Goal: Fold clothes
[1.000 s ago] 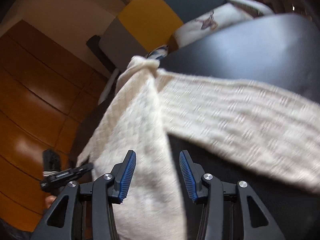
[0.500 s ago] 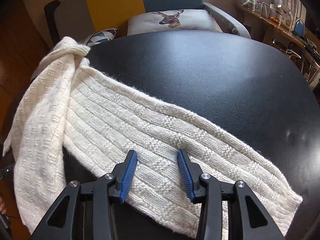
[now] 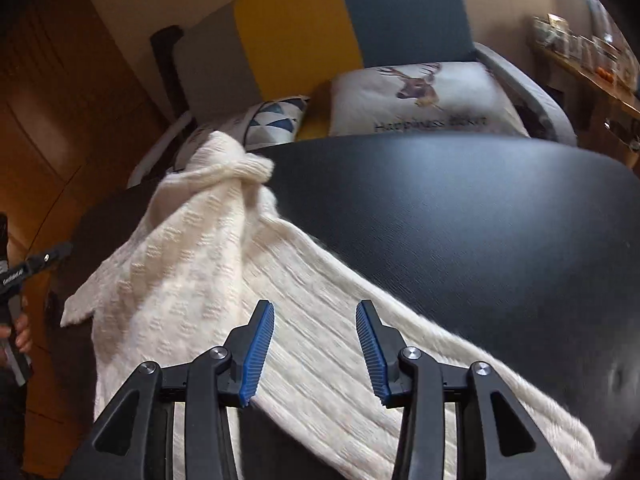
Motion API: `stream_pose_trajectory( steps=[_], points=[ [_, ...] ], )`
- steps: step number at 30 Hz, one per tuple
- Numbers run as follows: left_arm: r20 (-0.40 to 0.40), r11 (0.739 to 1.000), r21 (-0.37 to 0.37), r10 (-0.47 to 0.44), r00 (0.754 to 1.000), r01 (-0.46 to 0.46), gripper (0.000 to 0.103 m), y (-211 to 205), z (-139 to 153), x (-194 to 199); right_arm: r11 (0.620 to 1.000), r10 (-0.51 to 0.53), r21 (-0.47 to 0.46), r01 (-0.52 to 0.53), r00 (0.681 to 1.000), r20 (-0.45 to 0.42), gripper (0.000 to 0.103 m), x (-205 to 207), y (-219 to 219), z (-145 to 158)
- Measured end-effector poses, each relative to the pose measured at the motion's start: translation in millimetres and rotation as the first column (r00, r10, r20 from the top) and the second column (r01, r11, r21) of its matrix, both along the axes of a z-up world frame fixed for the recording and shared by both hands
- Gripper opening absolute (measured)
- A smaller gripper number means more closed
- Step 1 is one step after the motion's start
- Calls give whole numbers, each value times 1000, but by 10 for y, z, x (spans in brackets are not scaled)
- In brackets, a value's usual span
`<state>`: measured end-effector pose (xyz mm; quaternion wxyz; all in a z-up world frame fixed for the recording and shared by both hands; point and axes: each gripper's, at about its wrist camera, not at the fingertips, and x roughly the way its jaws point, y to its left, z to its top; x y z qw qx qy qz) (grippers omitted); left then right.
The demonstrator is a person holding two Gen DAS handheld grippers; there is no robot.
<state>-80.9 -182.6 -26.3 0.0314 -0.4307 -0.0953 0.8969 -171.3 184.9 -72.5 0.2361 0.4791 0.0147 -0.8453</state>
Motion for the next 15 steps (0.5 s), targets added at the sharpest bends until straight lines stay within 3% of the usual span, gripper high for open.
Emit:
stream_pose_trajectory(
  steps=[1,3,6,8,12,15],
  points=[
    [-18,999,-38,-27,999,26,46,80,49,-165,1000,24,-10,-25,1000,-10,43,-55,-80,36],
    [-51,991,-114,-82,995,76,46,239,147,-496,997,74,-12,-74,997,-29,43,-174,-252,76],
    [-28,961,-240,-147,989,136,46,471,96,-890,987,150,71,-147,988,-39,43,-387,-554,-32],
    [-11,957,-250,-154,988,146,46,502,-9,-1009,976,190,119,-185,981,-33,43,-494,-704,-139],
    [20,952,-259,-161,987,161,47,535,-221,-1207,962,242,128,-241,970,8,43,-616,-846,-310],
    [44,949,-266,-166,985,171,57,561,-379,-1356,952,269,144,-271,963,30,43,-656,-910,-428]
  ],
)
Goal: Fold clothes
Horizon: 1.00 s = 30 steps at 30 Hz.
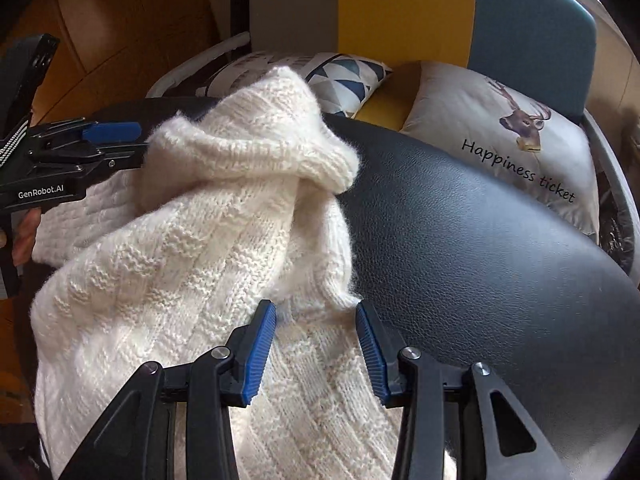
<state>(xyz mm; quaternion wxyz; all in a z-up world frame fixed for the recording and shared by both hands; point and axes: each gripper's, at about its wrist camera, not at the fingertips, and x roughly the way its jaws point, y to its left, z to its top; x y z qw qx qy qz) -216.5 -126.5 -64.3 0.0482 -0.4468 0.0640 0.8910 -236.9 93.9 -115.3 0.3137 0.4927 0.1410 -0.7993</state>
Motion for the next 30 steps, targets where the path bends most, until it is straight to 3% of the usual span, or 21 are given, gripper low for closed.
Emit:
stream_pose_trajectory(
  steps=[2,4,5,6,7,9,14,21,24,30],
  points=[
    [15,1000,-7,-4,1000,4,64,17,-106,-99,999,25,44,-23,999,-33,42,38,-64,-34],
    [29,1000,-14,-7,1000,7,58,34,-212,-199,994,47,101,-39,996,-81,37,115,-131,-34],
    [34,1000,-2,2,999,-2,26,2,-239,-191,992,52,116,-40,994,-96,29,147,-149,-34],
    [37,1000,17,15,999,-15,4,-44,-256,-161,991,51,125,-37,993,-108,22,173,-154,-33],
    [41,999,35,27,999,-29,0,-90,-274,-131,992,43,127,-29,993,-114,19,191,-143,-32],
    [49,996,72,52,997,-56,0,-183,-309,-72,992,27,129,-10,992,-125,14,220,-114,-32],
    [74,979,161,113,991,-124,0,-415,-396,77,988,-27,147,46,991,-129,14,231,-14,-25],
    [72,968,138,201,977,-210,0,-722,-484,215,979,-165,110,174,983,-83,14,163,386,-10],
    [97,955,227,174,980,-192,0,-751,-382,419,980,-177,89,180,983,-41,19,175,456,40],
    [139,892,427,97,986,-148,2,-785,-150,866,963,-182,-185,198,978,101,27,324,724,383]
  ],
)
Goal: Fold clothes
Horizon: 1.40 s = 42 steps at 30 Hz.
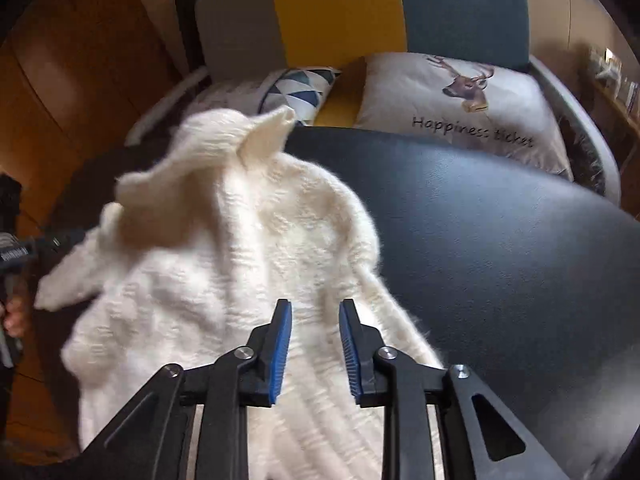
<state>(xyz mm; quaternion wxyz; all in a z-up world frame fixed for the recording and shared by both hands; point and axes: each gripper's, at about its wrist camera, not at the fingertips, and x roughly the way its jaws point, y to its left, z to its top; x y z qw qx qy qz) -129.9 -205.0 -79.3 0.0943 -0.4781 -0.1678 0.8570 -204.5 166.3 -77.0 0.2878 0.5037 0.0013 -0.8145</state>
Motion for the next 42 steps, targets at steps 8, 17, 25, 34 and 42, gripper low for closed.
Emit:
stream_pose_trajectory(
  steps=[8,17,25,34,42],
  points=[
    [27,993,116,1,1000,-4,59,89,-52,451,996,-84,19,83,995,52,27,182,287,-261],
    [63,985,167,32,997,-43,6,249,-273,894,984,-57,166,60,998,-23,24,323,289,-389],
    [119,992,77,92,989,-102,6,-25,-322,1041,979,-59,192,63,998,-28,24,350,329,-400],
    [180,983,95,141,973,-160,15,-490,-183,1123,996,-94,11,94,996,-2,27,323,354,-16],
    [-111,969,-207,113,987,-134,33,-562,574,550,998,14,63,-8,996,-86,27,-236,-401,184]
  ],
)
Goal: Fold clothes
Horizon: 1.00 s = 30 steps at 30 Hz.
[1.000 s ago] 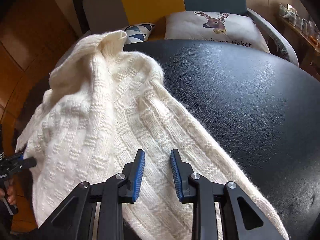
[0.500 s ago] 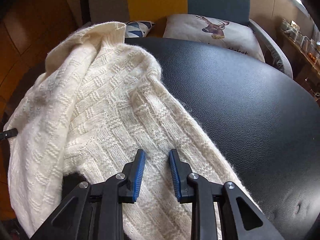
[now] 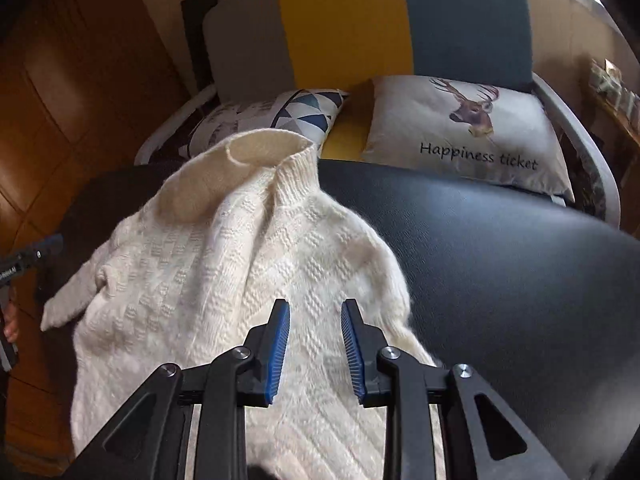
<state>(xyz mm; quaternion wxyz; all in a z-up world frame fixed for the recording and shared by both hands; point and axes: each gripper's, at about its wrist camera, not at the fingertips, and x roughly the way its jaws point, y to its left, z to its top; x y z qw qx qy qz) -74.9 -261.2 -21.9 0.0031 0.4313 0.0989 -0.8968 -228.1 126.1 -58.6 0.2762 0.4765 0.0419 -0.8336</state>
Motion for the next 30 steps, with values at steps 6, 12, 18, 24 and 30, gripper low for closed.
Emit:
stream_pose_trajectory(
  steps=[6,12,18,24,30],
  points=[
    [79,985,-157,-55,995,67,51,338,-279,-893,989,62,135,-59,998,-22,27,-311,-387,-192],
    [197,979,-192,-36,980,75,51,410,-731,-1305,957,74,280,-73,997,6,29,-496,-532,-530],
    [209,952,-265,-99,973,154,9,578,-881,-1301,943,133,316,-104,988,-72,9,-393,-487,-529],
    [227,933,-312,-111,968,180,8,598,-895,-1258,922,88,384,-43,991,-101,4,-427,-217,-517],
    [263,906,-360,-132,956,225,8,660,-933,-1279,942,91,331,-51,990,-106,5,-266,-96,-377]
  ],
)
